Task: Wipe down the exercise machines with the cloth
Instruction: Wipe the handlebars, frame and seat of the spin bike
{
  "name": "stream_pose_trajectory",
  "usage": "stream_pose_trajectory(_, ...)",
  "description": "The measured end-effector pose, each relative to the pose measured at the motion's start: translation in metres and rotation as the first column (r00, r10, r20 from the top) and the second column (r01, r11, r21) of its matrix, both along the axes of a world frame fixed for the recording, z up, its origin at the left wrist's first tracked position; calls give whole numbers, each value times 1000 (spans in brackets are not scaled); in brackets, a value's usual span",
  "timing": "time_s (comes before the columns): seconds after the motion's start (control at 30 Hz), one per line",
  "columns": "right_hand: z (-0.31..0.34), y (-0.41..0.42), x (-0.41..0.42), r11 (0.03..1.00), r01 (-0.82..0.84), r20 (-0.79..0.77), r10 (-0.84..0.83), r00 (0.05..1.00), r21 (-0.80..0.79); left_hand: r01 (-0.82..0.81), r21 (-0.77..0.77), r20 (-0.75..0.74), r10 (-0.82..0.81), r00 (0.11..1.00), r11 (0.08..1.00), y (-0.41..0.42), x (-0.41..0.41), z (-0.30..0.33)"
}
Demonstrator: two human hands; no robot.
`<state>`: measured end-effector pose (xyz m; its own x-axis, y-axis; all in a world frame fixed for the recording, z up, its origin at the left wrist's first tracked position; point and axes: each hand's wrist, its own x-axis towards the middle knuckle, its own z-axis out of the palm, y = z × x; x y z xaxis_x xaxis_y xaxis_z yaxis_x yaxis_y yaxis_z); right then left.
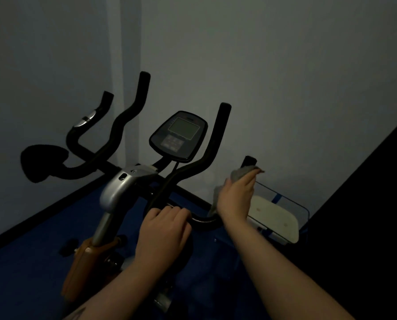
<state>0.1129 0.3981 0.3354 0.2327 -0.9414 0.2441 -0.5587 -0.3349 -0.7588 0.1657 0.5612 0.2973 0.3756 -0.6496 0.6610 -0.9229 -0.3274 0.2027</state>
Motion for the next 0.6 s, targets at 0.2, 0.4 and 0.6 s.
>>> stream_pose_trajectory(0.2, -18, 10, -30, 964, -260, -44, 263, 964, 56, -22, 7, -23, 22, 999, 1000, 1, -1, 2)
stream_pose_trajectory(0.4, -10, -35, -73, 567, -526, -344, 402, 848, -634, -45, 2, -51, 45, 998, 999, 1, -4, 4)
stream_pose_trajectory(0.6, -17, -84, -48, -24, -732, -603, 586, 541, -680, -71, -8, -85, 70, 994, 997, 0, -5, 3)
